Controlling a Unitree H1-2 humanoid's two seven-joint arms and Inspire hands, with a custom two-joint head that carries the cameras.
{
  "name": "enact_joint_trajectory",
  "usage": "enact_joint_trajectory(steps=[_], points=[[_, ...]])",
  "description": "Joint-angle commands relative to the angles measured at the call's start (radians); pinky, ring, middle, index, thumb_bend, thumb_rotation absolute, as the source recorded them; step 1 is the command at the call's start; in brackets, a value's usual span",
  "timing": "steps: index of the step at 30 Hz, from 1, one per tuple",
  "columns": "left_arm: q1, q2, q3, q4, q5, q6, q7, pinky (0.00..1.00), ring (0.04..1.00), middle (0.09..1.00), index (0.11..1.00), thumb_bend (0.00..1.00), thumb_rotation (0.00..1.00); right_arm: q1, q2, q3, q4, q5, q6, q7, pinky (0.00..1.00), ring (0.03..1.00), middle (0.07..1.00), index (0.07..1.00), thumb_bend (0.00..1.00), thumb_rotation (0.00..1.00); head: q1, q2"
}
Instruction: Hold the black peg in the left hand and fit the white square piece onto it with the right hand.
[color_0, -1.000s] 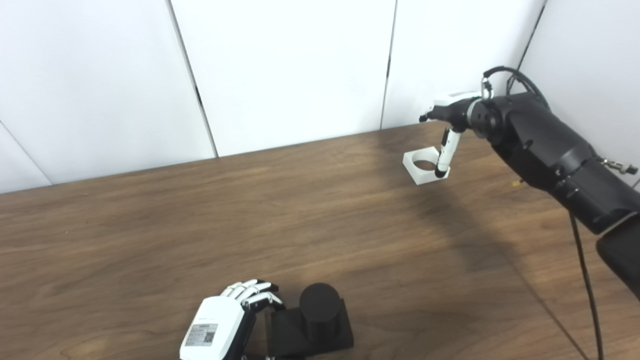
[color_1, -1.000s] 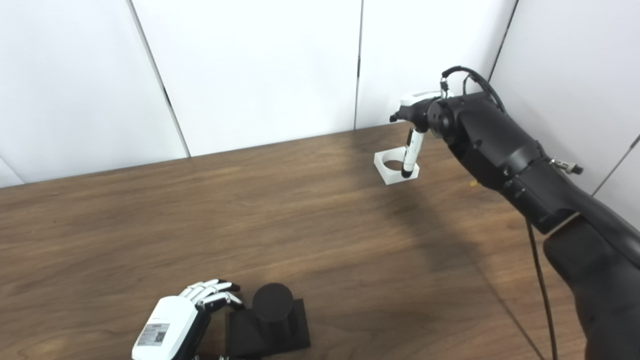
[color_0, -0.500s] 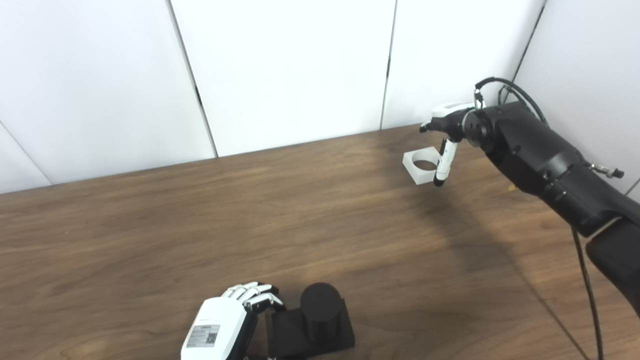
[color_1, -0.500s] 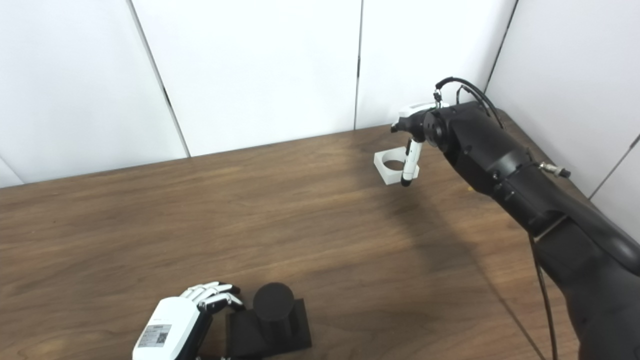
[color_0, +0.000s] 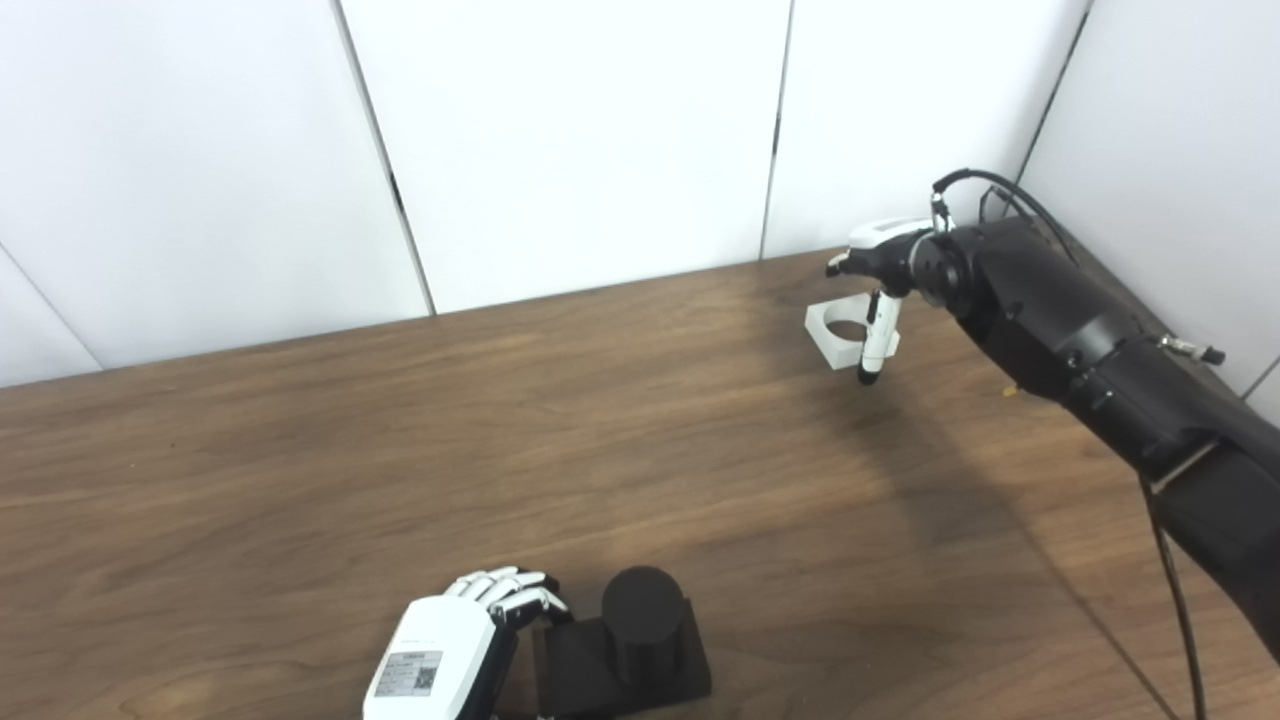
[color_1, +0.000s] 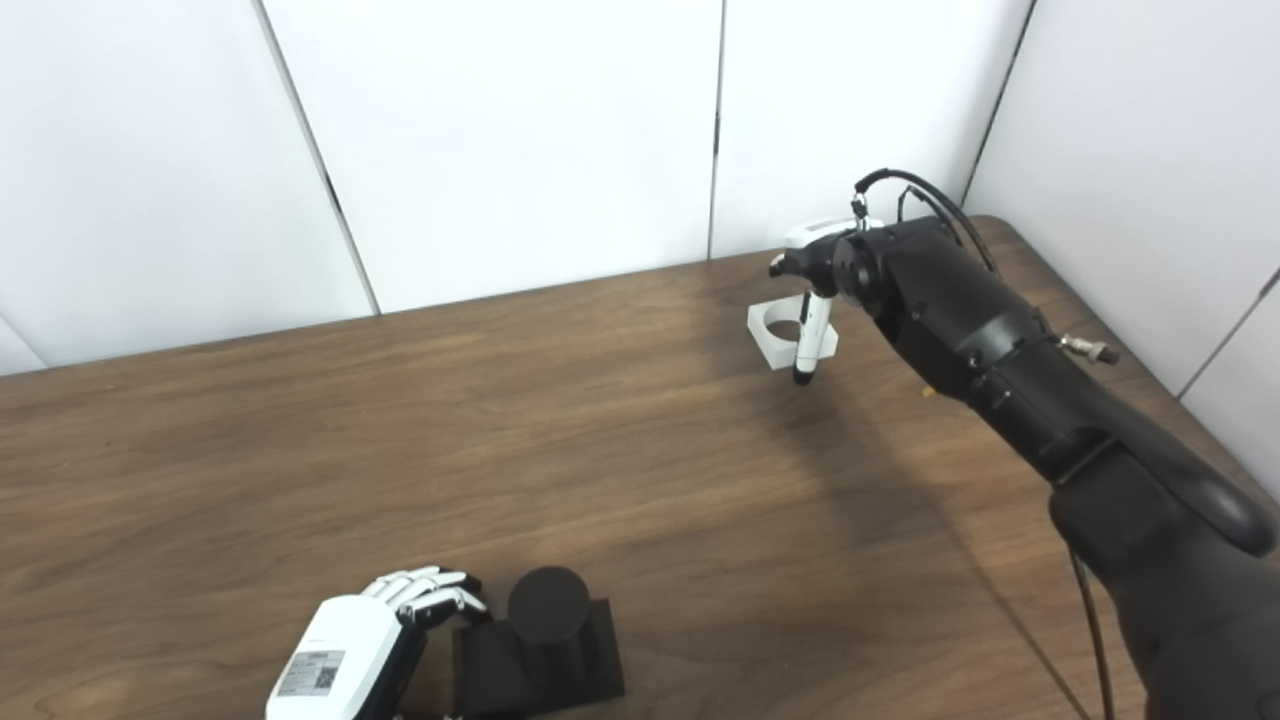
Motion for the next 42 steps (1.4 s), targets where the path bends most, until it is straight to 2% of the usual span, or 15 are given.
enact_joint_trajectory(steps=[1, 22, 31, 34, 35, 36, 38, 42], points=[[0.038, 0.012, -0.03, 0.019, 0.031, 0.001, -0.083, 0.81, 0.816, 0.772, 0.487, 0.52, 0.05, -0.035, -0.009, -0.011, 0.005, -0.01, -0.018, -0.037, 1.0, 1.0, 1.0, 0.947, 1.0, 0.27, 0.001, 0.001], [0.045, 0.002, -0.032, -0.013, 0.041, 0.017, -0.113, 0.8, 0.811, 0.77, 0.487, 0.52, 0.05, 0.02, -0.015, -0.02, -0.002, -0.005, -0.034, -0.073, 0.95, 1.0, 0.987, 0.891, 0.98, 0.29, 0.012, 0.014], [0.048, -0.006, -0.031, -0.018, 0.049, 0.016, -0.112, 0.8, 0.808, 0.767, 0.487, 0.52, 0.05, 0.037, -0.02, -0.034, -0.005, 0.009, -0.072, -0.123, 0.98, 1.0, 0.953, 0.703, 0.88, 0.24, 0.015, 0.021], [0.048, -0.007, -0.031, -0.021, 0.052, 0.015, -0.115, 0.8, 0.807, 0.767, 0.487, 0.52, 0.05, 0.051, -0.018, -0.053, -0.012, 0.022, -0.085, -0.153, 0.98, 1.0, 0.934, 0.637, 0.83, 0.18, 0.014, 0.022], [0.048, -0.008, -0.031, -0.021, 0.053, 0.016, -0.116, 0.8, 0.808, 0.767, 0.487, 0.52, 0.05, 0.057, -0.017, -0.06, -0.013, 0.026, -0.094, -0.167, 0.97, 0.999, 0.924, 0.567, 0.68, 0.16, 0.014, 0.022], [0.048, -0.008, -0.03, -0.021, 0.054, 0.015, -0.114, 0.8, 0.807, 0.767, 0.487, 0.52, 0.05, 0.063, -0.017, -0.066, -0.014, 0.03, -0.106, -0.184, 0.97, 0.993, 0.91, 0.522, 0.59, 0.15, 0.014, 0.023], [0.049, -0.01, -0.03, -0.021, 0.052, 0.015, -0.114, 0.8, 0.808, 0.767, 0.487, 0.52, 0.05, 0.079, -0.018, -0.08, -0.016, 0.041, -0.148, -0.236, 0.94, 0.961, 0.867, 0.494, 0.54, 0.14, 0.017, 0.023], [0.049, -0.015, -0.025, -0.027, 0.041, 0.019, -0.122, 0.81, 0.812, 0.77, 0.487, 0.52, 0.05, 0.106, -0.014, -0.115, -0.005, 0.054, -0.224, -0.363, 0.88, 0.896, 0.793, 0.484, 0.53, 0.13, 0.016, 0.024]])
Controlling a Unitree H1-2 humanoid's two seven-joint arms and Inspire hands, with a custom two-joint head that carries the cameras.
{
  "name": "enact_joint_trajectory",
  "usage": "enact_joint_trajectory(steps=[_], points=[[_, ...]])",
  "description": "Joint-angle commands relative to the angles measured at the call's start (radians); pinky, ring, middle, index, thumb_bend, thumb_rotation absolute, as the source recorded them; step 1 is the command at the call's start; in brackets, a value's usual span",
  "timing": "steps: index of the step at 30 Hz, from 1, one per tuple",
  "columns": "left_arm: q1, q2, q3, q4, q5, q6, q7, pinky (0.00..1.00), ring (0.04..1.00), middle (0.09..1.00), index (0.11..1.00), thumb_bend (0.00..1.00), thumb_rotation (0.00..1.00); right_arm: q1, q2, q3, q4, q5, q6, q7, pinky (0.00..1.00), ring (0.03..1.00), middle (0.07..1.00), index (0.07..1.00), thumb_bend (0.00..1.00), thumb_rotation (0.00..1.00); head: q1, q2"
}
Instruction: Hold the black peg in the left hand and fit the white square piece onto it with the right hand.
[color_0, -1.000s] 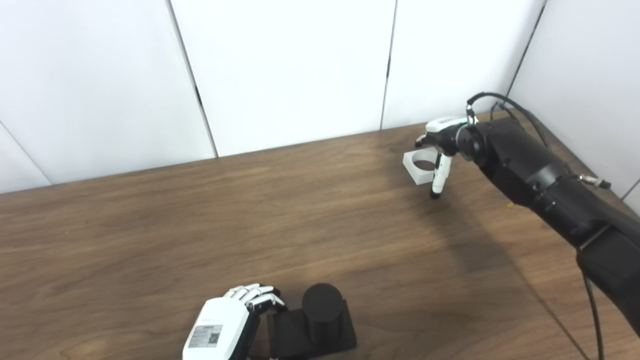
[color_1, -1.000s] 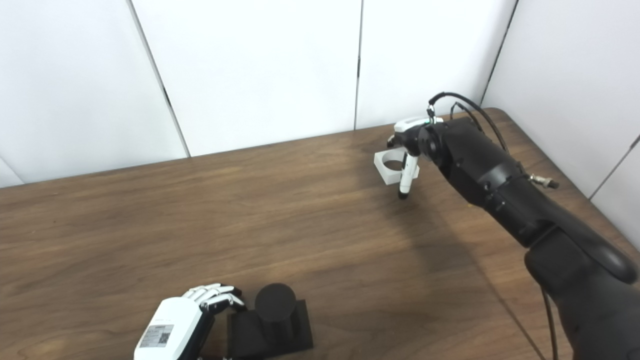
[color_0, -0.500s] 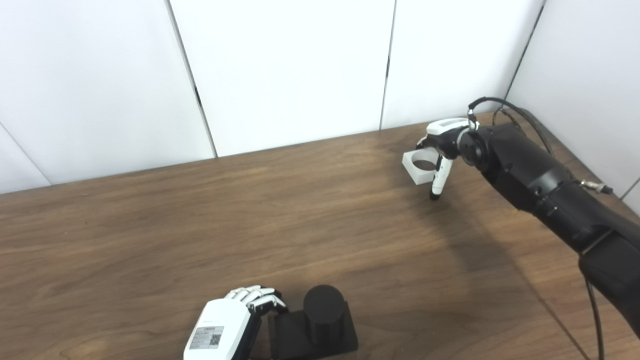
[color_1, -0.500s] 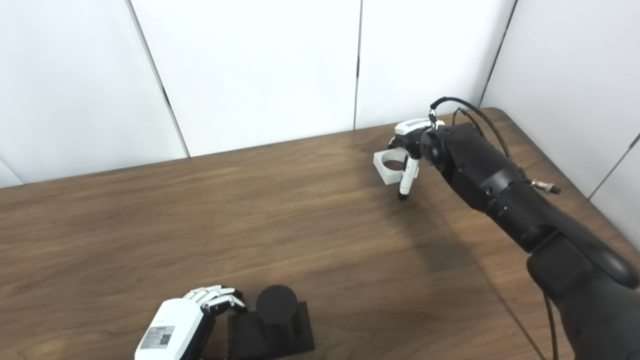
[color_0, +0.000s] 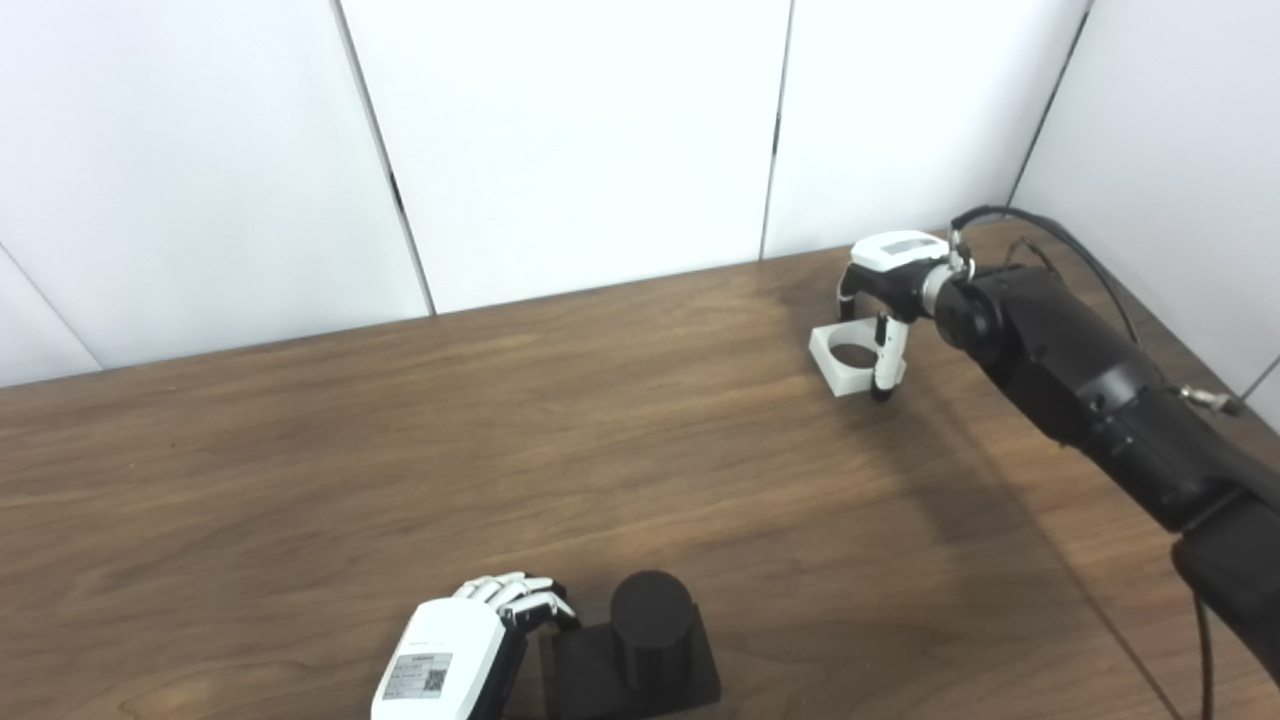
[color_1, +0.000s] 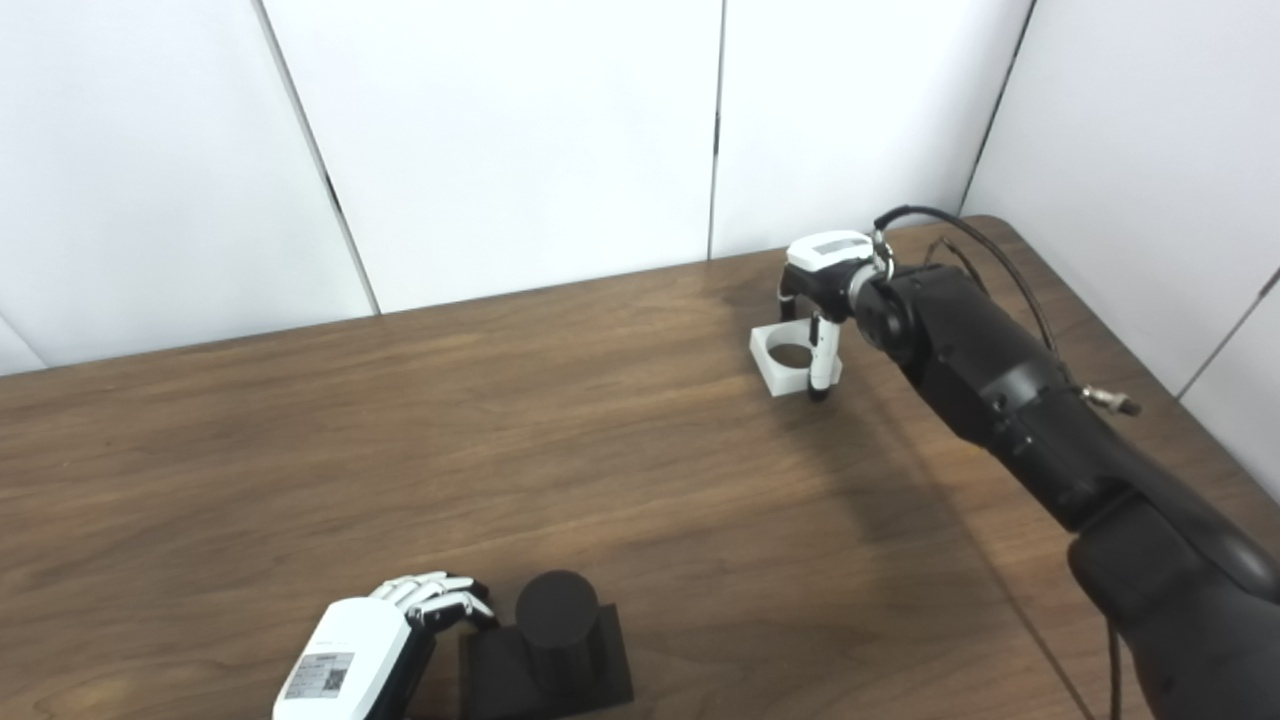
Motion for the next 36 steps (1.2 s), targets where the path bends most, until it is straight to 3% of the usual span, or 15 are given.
enact_joint_trajectory(steps=[1, 6, 11, 16, 21, 28, 32, 36], points=[[0.032, 0.005, -0.023, 0.013, 0.009, -0.006, -0.068, 0.81, 0.814, 0.771, 0.487, 0.52, 0.05, -0.021, -0.018, -0.031, 0.0, 0.002, -0.051, -0.103, 0.88, 0.883, 0.779, 0.483, 0.52, 0.13, 0.0, -0.001], [0.029, -0.001, -0.015, 0.01, 0.006, -0.005, -0.073, 0.8, 0.814, 0.772, 0.487, 0.52, 0.04, -0.006, -0.018, -0.04, 0.033, -0.014, -0.098, -0.206, 0.89, 0.868, 0.758, 0.482, 0.52, 0.13, -0.001, -0.003], [0.026, -0.004, -0.013, 0.012, 0.012, -0.007, -0.076, 0.81, 0.817, 0.776, 0.487, 0.52, 0.05, 0.004, -0.019, -0.035, 0.043, -0.019, -0.096, -0.228, 0.88, 0.867, 0.757, 0.483, 0.52, 0.13, 0.003, -0.004], [0.02, -0.009, -0.015, 0.021, 0.014, -0.009, -0.073, 0.81, 0.819, 0.776, 0.487, 0.52, 0.05, 0.009, -0.025, -0.036, 0.007, -0.012, -0.084, -0.196, 0.88, 0.871, 0.758, 0.483, 0.52, 0.13, 0.021, 0.003], [0.006, -0.019, -0.024, 0.035, 0.036, -0.004, -0.081, 0.81, 0.822, 0.778, 0.487, 0.52, 0.05, -0.001, -0.068, -0.017, -0.147, -0.026, -0.102, -0.059, 0.87, 0.869, 0.768, 0.484, 0.52, 0.13, 0.049, 0.013], [-0.008, -0.035, -0.031, 0.048, 0.054, 0.005, -0.092, 0.81, 0.828, 0.783, 0.488, 0.52, 0.05, 0.004, -0.119, -0.054, -0.507, 0.002, -0.087, 0.181, 0.92, 0.89, 0.78, 0.483, 0.52, 0.13, 0.074, 0.038], [-0.017, -0.044, -0.035, 0.061, 0.079, 0.004, -0.089, 0.82, 0.828, 0.78, 0.488, 0.52, 0.05, -0.002, -0.126, -0.08, -0.686, 0.037, -0.079, 0.305, 0.93, 0.915, 0.78, 0.484, 0.52, 0.13, 0.091, 0.057], [-0.029, -0.053, -0.036, 0.083, 0.106, 0.001, -0.073, 0.82, 0.825, 0.778, 0.488, 0.52, 0.05, -0.009, -0.109, -0.093, -0.814, 0.066, -0.099, 0.375, 0.9, 0.911, 0.774, 0.484, 0.52, 0.13, 0.111, 0.083]])
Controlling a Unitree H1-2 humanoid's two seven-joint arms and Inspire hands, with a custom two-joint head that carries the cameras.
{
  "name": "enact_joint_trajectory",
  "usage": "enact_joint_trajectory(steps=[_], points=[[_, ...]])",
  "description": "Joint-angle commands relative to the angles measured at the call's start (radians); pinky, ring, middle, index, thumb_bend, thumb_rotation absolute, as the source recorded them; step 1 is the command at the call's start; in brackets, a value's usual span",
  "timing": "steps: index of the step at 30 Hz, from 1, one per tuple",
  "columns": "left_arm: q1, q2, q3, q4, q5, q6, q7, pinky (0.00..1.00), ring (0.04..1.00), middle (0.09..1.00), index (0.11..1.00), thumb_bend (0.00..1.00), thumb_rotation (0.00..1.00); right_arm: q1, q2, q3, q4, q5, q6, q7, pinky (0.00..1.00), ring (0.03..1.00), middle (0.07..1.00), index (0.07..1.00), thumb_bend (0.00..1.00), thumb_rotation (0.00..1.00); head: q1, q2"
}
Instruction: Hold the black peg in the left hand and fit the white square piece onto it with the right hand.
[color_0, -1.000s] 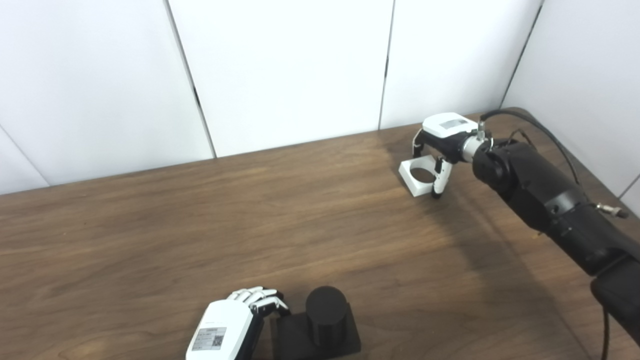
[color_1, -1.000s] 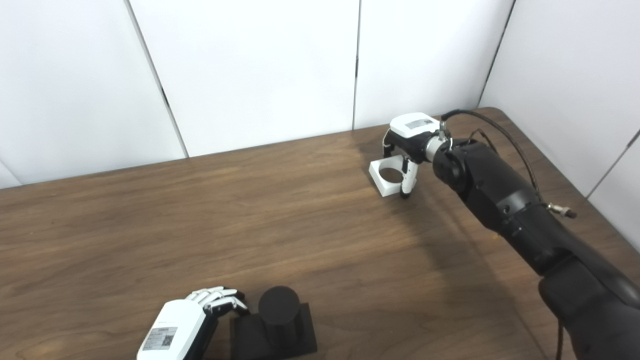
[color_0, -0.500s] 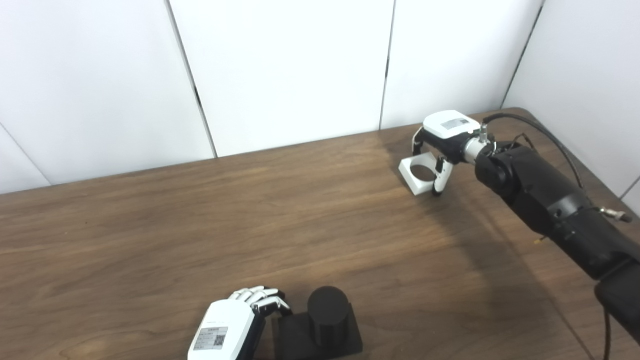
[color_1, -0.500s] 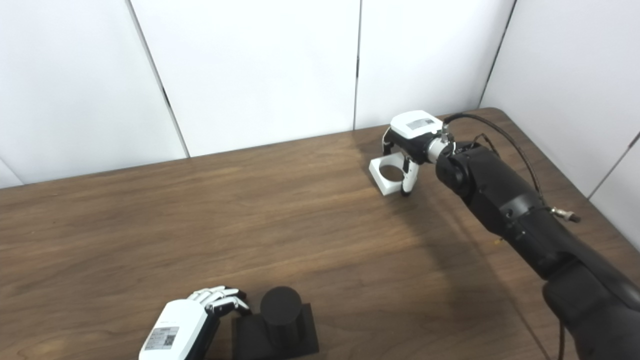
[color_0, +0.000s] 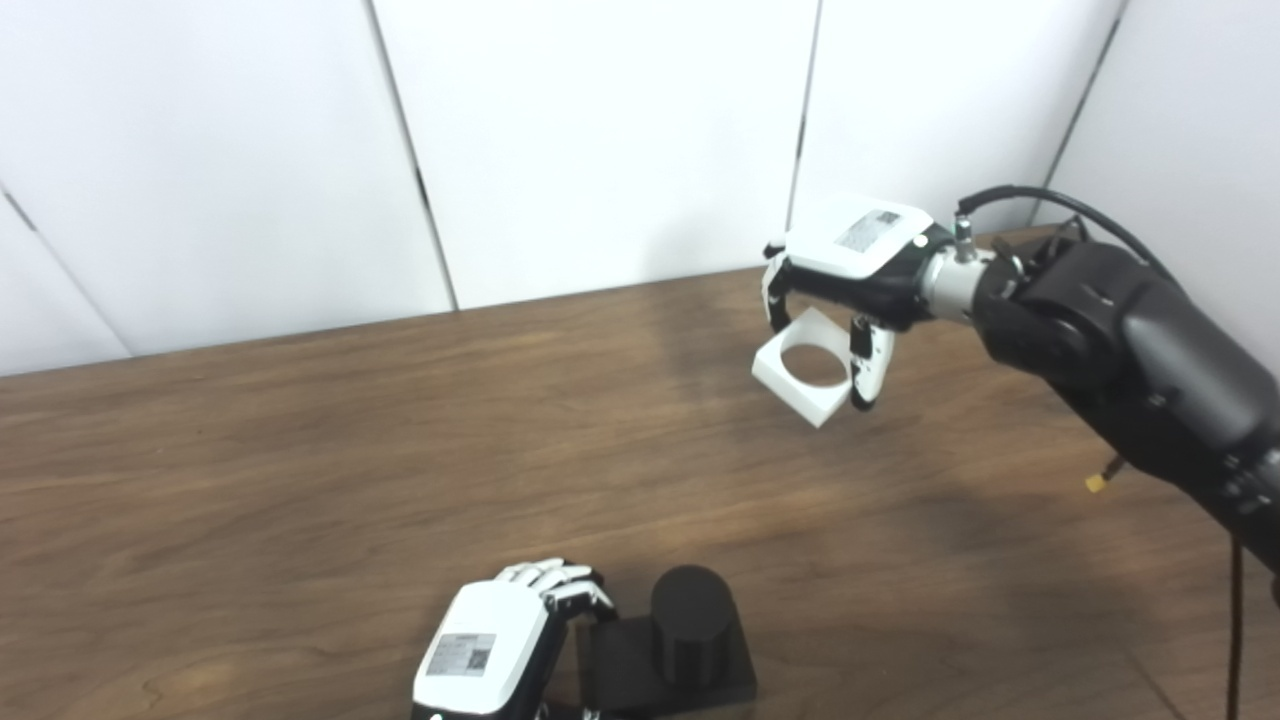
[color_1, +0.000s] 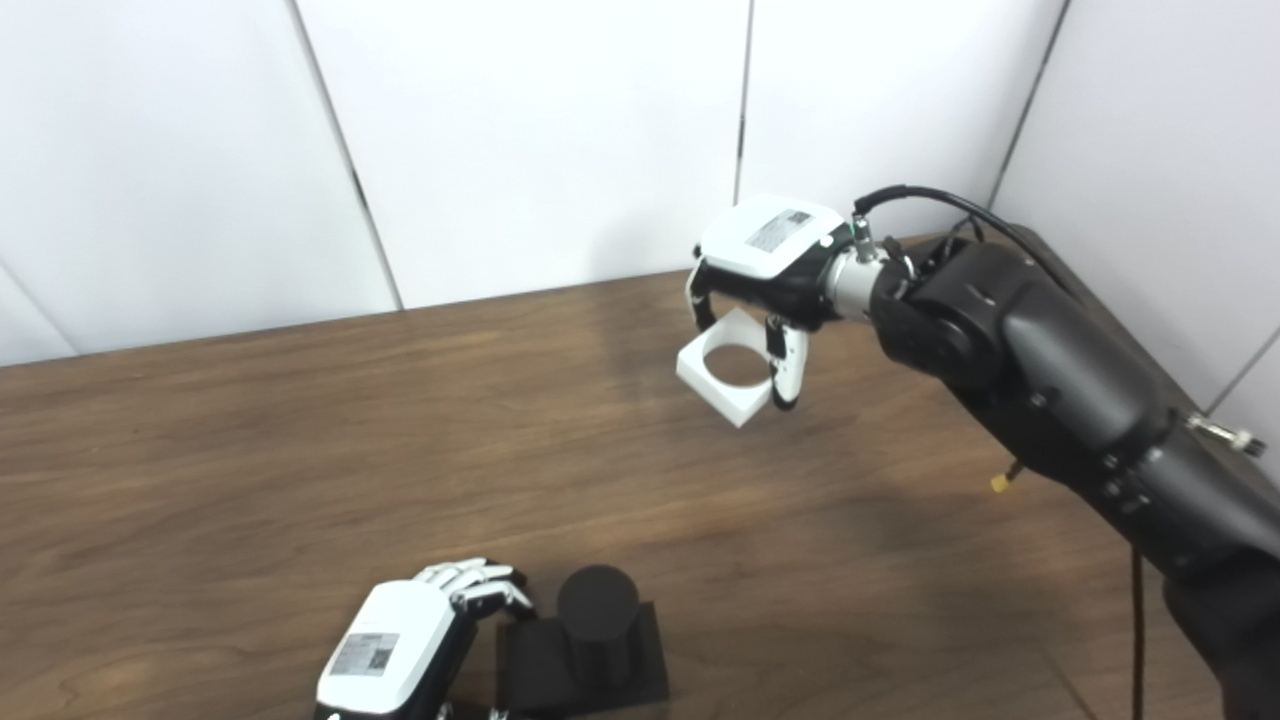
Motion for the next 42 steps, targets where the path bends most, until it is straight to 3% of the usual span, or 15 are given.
enact_joint_trajectory(steps=[1, 10, 16, 24, 42], points=[[-0.001, 0.0, -0.024, 0.06, 0.052, 0.002, -0.032, 0.82, 0.825, 0.778, 0.488, 0.52, 0.05, -0.062, -0.012, -0.026, -0.067, 0.012, -0.01, 0.038, 0.9, 0.91, 0.772, 0.484, 0.52, 0.13, 0.008, 0.017], [-0.023, -0.016, -0.026, 0.057, 0.066, 0.01, -0.053, 0.85, 0.838, 0.787, 0.488, 0.52, 0.05, -0.093, 0.054, -0.045, -0.212, 0.081, 0.029, 0.166, 0.87, 0.901, 0.762, 0.483, 0.53, 0.14, 0.014, 0.11], [-0.041, -0.02, -0.014, 0.053, 0.061, 0.008, -0.063, 0.85, 0.837, 0.784, 0.487, 0.52, 0.05, -0.107, 0.088, -0.068, -0.295, 0.137, 0.106, 0.246, 0.87, 0.888, 0.762, 0.482, 0.52, 0.13, -0.012, 0.178], [-0.052, -0.017, -0.008, 0.056, 0.053, -0.001, -0.059, 0.84, 0.841, 0.783, 0.487, 0.52, 0.05, -0.103, 0.098, -0.062, -0.355, 0.162, 0.147, 0.307, 0.84, 0.886, 0.759, 0.482, 0.52, 0.13, -0.015, 0.214], [-0.05, -0.033, -0.002, 0.038, 0.051, 0.005, -0.085, 0.85, 0.839, 0.787, 0.487, 0.52, 0.05, 0.008, 0.153, 0.015, -0.356, 0.131, 0.102, 0.336, 0.83, 0.877, 0.746, 0.482, 0.53, 0.13, 0.009, 0.228]])
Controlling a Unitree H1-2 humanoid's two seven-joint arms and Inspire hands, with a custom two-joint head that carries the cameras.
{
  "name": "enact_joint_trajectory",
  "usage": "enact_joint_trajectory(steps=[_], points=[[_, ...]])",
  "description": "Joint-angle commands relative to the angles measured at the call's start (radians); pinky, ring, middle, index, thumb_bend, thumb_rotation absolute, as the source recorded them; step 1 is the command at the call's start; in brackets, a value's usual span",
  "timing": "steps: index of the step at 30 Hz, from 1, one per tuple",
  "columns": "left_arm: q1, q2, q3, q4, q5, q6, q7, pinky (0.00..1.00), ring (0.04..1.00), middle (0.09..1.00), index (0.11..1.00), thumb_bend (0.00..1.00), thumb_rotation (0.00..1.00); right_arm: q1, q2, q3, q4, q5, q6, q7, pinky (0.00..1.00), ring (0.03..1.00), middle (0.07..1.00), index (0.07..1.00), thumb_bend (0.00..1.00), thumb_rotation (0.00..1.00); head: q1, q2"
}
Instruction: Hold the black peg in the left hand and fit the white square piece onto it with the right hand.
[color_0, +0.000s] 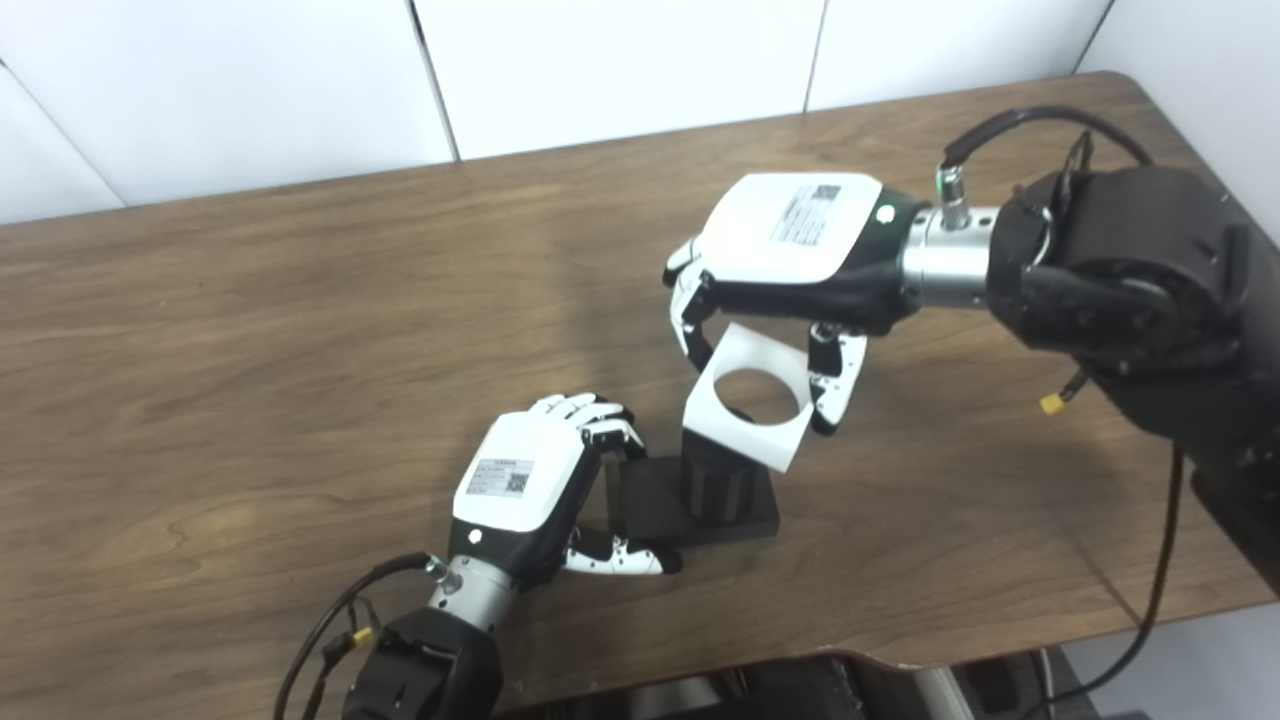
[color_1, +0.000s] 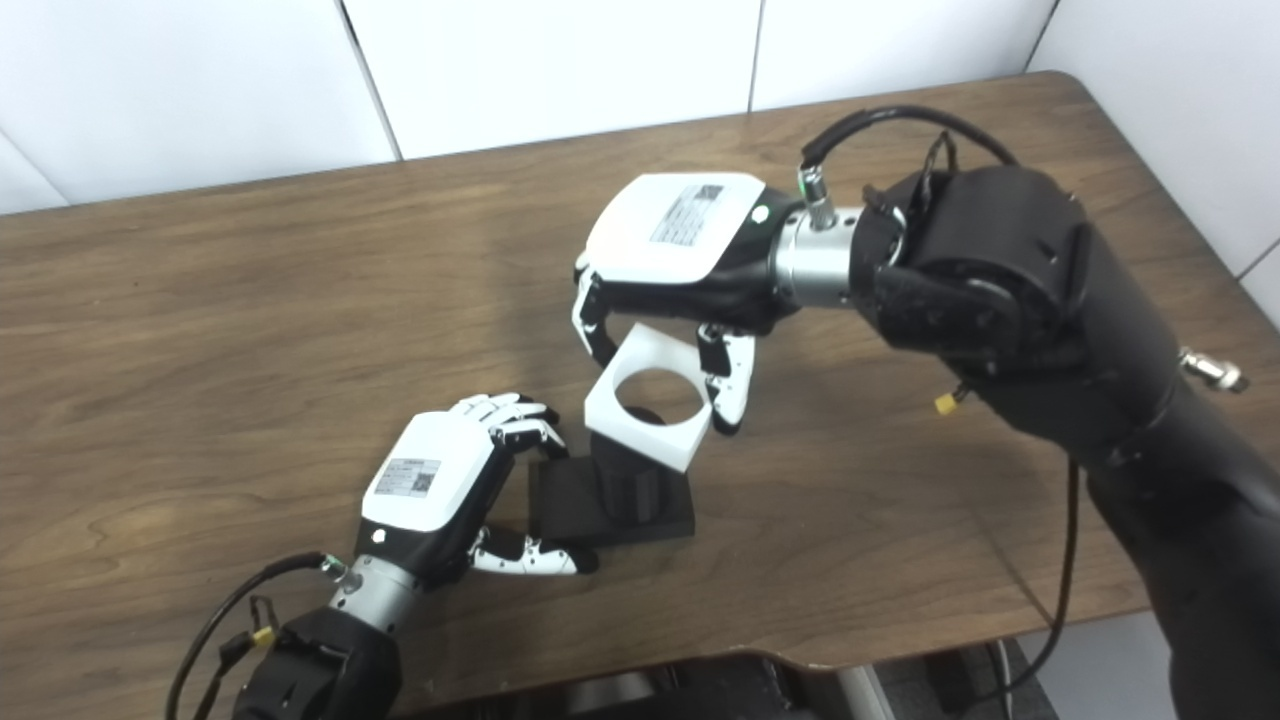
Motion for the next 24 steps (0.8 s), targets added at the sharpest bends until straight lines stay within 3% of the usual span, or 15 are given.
enact_joint_trajectory(steps=[1, 24], points=[[-0.001, 0.002, -0.006, 0.017, 0.025, 0.006, -0.03, 0.85, 0.838, 0.787, 0.487, 0.52, 0.05, -0.023, 0.001, -0.01, -0.007, -0.01, -0.011, -0.012, 0.84, 0.88, 0.747, 0.481, 0.53, 0.13, 0.005, 0.003], [0.004, -0.013, -0.009, 0.002, 0.049, 0.013, -0.053, 0.85, 0.842, 0.789, 0.487, 0.52, 0.05, 0.046, 0.053, 0.0, 0.04, -0.06, -0.051, -0.069, 0.85, 0.872, 0.749, 0.481, 0.53, 0.13, 0.023, 0.009]])
